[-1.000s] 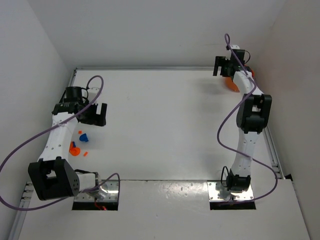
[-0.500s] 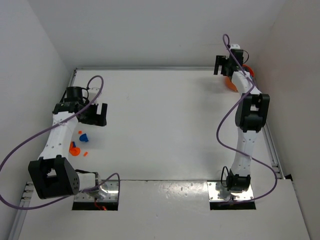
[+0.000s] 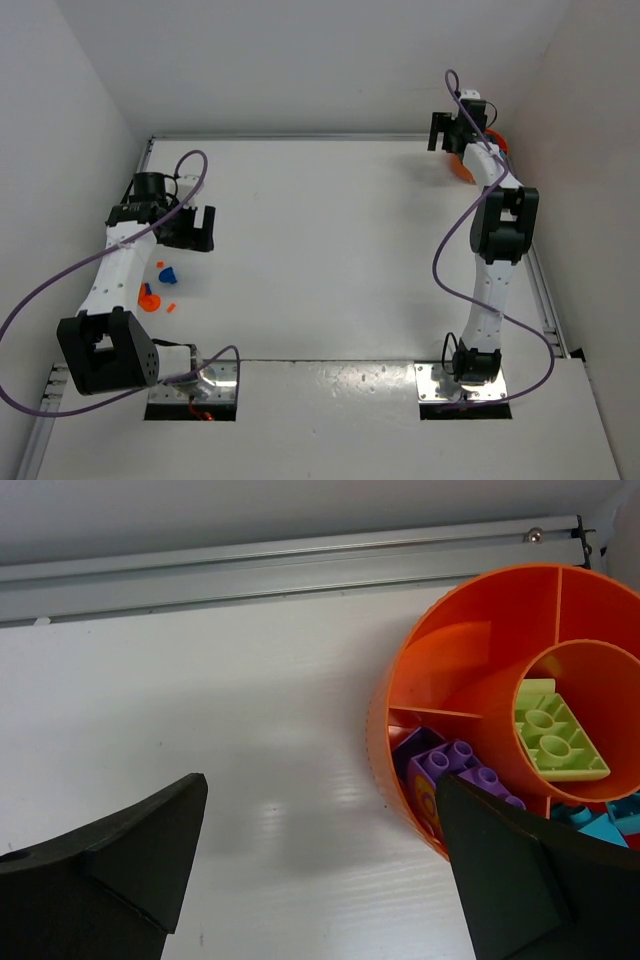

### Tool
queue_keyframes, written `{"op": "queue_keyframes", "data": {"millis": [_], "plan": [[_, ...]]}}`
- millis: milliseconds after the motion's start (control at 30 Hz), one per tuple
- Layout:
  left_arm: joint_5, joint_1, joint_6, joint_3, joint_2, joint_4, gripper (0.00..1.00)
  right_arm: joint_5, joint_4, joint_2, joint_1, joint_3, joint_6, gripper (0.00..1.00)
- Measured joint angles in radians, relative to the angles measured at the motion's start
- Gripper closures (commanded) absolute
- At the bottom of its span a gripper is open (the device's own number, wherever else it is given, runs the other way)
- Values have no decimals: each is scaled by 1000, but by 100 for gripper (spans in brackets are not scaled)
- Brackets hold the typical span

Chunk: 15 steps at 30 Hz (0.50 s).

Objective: Sort the legos into containers by color

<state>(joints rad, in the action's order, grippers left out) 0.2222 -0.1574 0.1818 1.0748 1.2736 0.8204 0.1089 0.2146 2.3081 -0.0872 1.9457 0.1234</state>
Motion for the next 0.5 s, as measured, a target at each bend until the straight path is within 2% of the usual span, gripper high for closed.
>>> {"op": "queue_keyframes", "data": {"millis": [500], "plan": [[3, 0, 0, 3, 4, 0, 0, -25, 31, -14, -22, -37, -19, 4]]}}
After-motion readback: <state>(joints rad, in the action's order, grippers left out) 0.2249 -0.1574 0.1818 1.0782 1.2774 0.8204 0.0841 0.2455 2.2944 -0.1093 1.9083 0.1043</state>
